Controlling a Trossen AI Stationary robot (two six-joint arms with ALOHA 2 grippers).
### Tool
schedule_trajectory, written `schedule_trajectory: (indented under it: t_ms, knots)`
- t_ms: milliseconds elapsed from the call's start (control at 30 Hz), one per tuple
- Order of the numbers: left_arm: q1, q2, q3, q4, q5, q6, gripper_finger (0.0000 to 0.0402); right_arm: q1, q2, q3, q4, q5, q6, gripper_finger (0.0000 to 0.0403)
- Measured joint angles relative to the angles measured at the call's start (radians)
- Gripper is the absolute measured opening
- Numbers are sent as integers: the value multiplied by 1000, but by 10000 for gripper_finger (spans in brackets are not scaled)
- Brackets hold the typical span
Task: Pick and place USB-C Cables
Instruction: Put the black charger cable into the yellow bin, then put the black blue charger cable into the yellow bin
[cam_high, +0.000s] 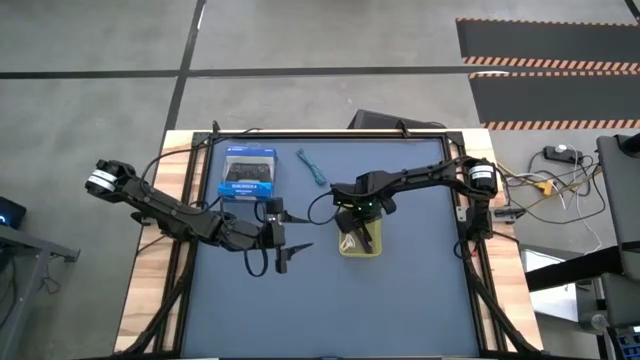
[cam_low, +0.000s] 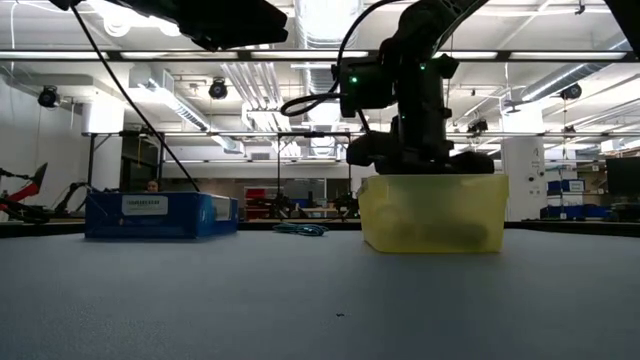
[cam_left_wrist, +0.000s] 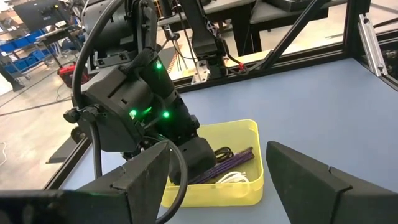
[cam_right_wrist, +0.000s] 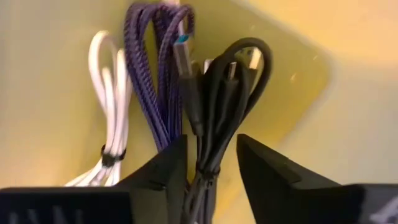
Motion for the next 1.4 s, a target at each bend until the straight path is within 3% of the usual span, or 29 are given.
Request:
schedule_trajectory:
  t_ms: [233,767,1200,1400]
  knots:
    - [0,0,0,0,0,0,251,0,-17,0,-7,-113,0,170]
    - [1,0,0,0,0,-1,251,15,-261,0,-42,-92,-20,180]
    - [1,0,0,0,0,-26,251,345,-427,-11,-44,492,-189,149]
    - [1,0,0,0,0,-120,251,489,-428,-70,-30,679,-207,119]
